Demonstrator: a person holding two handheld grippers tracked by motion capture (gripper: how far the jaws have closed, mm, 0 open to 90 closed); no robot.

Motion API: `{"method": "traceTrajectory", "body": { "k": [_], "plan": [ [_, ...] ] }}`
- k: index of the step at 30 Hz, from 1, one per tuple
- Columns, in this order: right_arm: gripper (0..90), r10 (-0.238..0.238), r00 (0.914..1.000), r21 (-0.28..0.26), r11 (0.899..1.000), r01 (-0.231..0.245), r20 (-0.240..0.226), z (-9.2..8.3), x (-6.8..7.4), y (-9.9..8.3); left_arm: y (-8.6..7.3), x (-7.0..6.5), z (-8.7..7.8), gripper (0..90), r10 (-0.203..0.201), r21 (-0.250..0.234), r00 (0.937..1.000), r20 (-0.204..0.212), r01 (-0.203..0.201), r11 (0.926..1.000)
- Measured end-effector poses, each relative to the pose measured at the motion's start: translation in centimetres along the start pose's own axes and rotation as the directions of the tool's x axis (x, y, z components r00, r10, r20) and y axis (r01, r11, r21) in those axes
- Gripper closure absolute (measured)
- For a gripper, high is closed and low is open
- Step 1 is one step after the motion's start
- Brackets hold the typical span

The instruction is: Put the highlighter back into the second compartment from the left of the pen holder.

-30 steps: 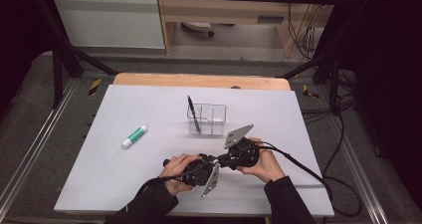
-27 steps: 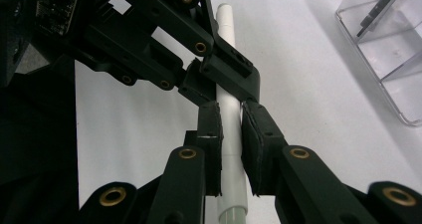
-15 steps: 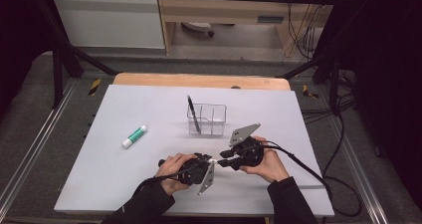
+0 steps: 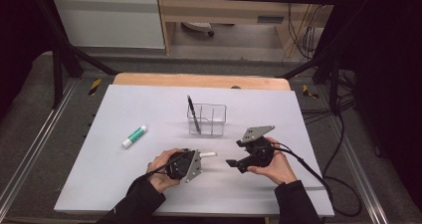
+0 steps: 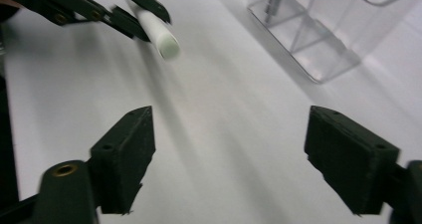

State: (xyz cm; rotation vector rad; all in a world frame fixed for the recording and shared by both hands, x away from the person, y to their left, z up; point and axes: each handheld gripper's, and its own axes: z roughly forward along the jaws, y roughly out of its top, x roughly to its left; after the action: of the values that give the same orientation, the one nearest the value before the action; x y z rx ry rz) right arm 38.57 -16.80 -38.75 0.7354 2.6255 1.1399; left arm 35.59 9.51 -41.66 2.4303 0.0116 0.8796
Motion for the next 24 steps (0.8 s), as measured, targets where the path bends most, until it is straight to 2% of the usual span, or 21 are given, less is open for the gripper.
{"method": "traceTrajectory", "body": {
  "k": [3, 6, 11, 15, 20, 24],
  "plan": [
    [14.4, 0.034, 0.9989, 0.004, 0.999, -0.035, 0.032, 0.1, -0.2, -0.7, -0.4, 0.4, -0.2, 77.5, -0.070, -0.018, 0.9976, 0.002, 0.070, 0.9974],
    [8.0, 0.064, 0.9958, 0.017, 0.998, -0.065, 0.065, 0.4, -0.4, -1.5, -0.6, 0.8, -0.5, 77.5, -0.126, -0.027, 0.9920, 0.004, 0.126, 0.9916],
    [3.0, 0.119, 0.9882, 0.031, 0.992, -0.123, 0.096, 0.5, -0.6, -2.8, -0.9, 1.4, -0.9, 77.5, -0.217, -0.058, 0.9758, 0.025, 0.218, 0.9742],
    [0.9, 0.154, 0.9827, 0.015, 0.988, -0.157, 0.103, 0.4, -0.8, -3.8, -1.0, 1.8, -1.3, 77.5, -0.286, -0.083, 0.9572, 0.045, 0.289, 0.9537],
    [0.6, 0.181, 0.9783, -0.020, 0.983, -0.180, 0.101, -0.1, -1.2, -5.2, -1.1, 2.5, -1.6, 77.5, -0.379, -0.107, 0.9236, 0.058, 0.383, 0.9175],
    [0.6, 0.220, 0.9710, -0.054, 0.975, -0.216, 0.094, -0.2, -1.4, -6.6, -1.1, 2.9, -1.8, 77.5, -0.425, -0.111, 0.9036, 0.056, 0.428, 0.8967]
  ]
}}
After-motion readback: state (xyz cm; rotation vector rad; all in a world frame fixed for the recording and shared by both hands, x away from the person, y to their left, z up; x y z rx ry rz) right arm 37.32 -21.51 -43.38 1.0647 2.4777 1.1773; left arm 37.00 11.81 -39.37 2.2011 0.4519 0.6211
